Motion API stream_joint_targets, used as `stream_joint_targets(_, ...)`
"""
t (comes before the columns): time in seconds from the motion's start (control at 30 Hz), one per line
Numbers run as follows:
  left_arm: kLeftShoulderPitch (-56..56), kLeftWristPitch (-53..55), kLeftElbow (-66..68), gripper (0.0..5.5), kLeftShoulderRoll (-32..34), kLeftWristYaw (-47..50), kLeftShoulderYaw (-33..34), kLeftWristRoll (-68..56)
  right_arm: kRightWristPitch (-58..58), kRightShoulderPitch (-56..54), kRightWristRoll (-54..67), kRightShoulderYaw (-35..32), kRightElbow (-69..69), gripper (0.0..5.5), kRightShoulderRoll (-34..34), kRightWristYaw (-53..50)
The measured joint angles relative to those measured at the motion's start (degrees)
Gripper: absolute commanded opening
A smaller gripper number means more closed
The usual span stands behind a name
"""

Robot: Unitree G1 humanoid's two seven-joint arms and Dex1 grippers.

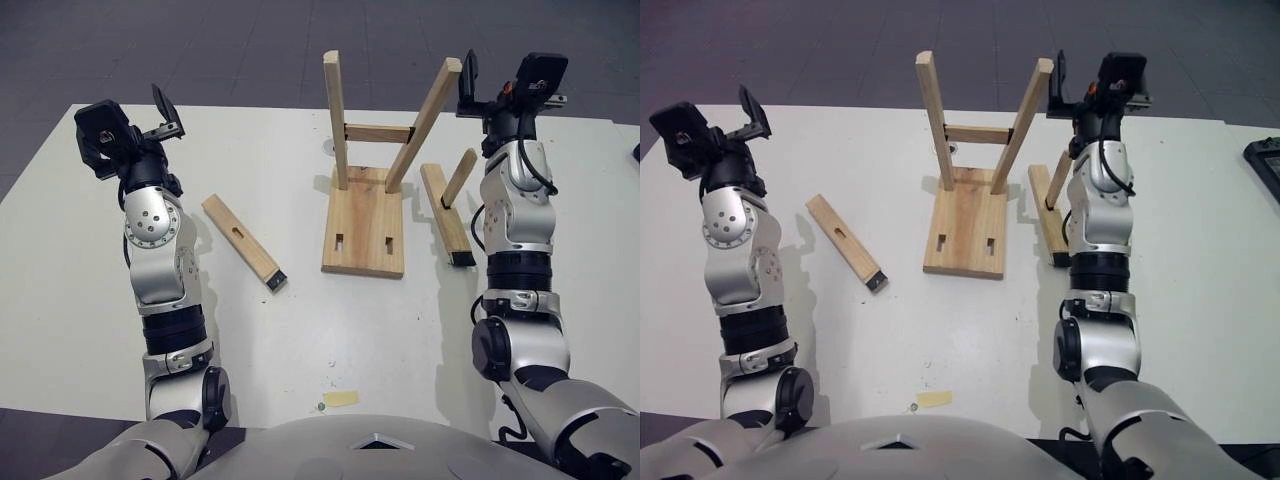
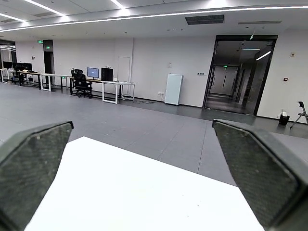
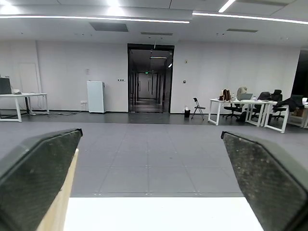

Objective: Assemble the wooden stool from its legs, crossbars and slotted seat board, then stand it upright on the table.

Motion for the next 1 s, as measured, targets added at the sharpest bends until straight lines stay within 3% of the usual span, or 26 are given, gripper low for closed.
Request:
stream_joint_targets(0.23, 0.2, 0.2, -0.7, 5.4, -0.1, 0.0, -0.2, 0.1, 3.5, 2.8, -3.2, 2.0, 4.2, 5.39, -1.0, -0.5)
stream_joint_targets(0.6, 0.4, 0.1, -0.2, 5.4, 0.0, 0.0, -0.3, 0.1, 4.7, 3.3, 3.0, -3.4, 2.0, 5.39, 0.6, -0.4)
stream_joint_targets(0.8, 0.4, 0.0, 0.2, 5.4, 0.0, 0.0, -0.3, 0.1, 1.2, -1.8, 5.4, -6.0, -0.9, 5.39, 0.7, -2.3)
stream_joint_targets(1.0, 0.4, 0.0, 0.2, 5.4, 0.0, 0.0, -0.3, 0.1, 3.9, -2.8, 4.0, -4.5, -1.5, 5.39, 0.8, -4.4)
